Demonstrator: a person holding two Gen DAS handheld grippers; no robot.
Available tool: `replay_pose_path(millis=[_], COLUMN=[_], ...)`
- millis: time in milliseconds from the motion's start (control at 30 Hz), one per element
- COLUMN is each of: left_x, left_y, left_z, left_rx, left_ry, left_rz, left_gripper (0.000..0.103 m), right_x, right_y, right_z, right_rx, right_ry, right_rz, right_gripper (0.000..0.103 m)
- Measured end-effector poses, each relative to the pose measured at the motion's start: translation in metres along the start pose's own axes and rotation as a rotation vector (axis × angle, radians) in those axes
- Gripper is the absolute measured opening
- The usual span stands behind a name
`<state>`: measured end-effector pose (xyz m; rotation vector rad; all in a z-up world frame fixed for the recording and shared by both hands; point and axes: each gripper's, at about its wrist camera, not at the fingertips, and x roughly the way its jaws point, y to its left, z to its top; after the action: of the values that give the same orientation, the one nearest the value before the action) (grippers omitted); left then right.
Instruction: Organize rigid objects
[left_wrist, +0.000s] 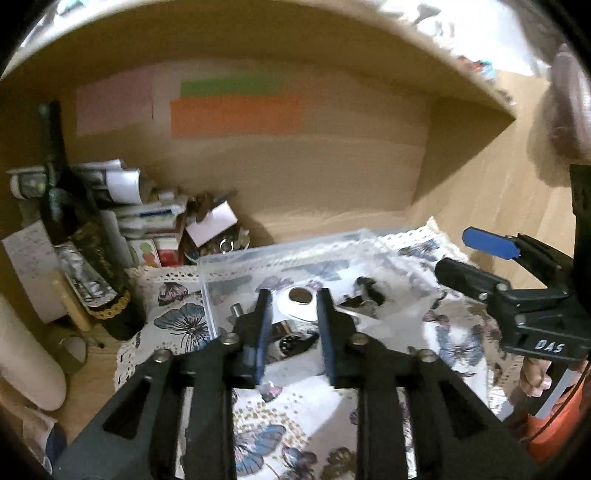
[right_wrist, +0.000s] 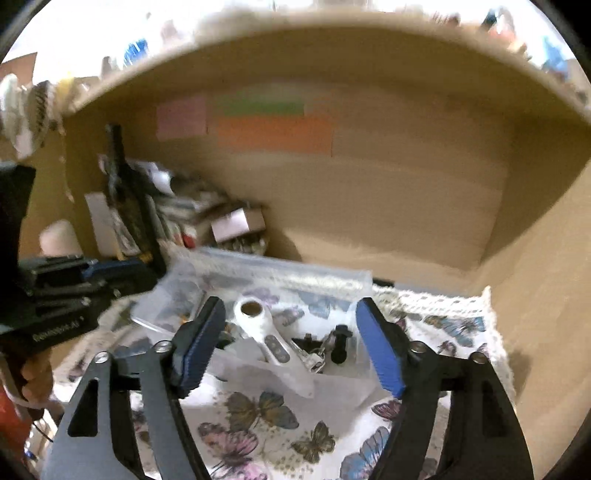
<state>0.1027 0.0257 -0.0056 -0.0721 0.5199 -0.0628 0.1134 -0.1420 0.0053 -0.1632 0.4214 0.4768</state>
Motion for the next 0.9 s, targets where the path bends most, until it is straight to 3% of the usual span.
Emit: replay_pose_path(millis=[267, 400, 900], left_x=[-0.056, -0.075, -0.102], left_y=[-0.024, -0.031, -0.04], left_z=[-0.016, -0.024, -0.036], left_rx=[0.001, 0.005, 0.02], left_ry=[-0.139, -0.192, -0.26], left_rz=[0.026, 0.046, 0.071], left_gripper=[0.069, 0.087, 0.096], right_x=[-0.072, -0.091, -0.106], right_y=[0.011, 0.015, 0.02], right_z=[-0.011, -0.019, -0.034], right_rx=[0.031, 0.047, 0.077], right_ry=[-0.155, -0.193, -0.204], right_rz=[-0.023, -0.026, -0.018], right_gripper=[0.099, 0.103, 0.103])
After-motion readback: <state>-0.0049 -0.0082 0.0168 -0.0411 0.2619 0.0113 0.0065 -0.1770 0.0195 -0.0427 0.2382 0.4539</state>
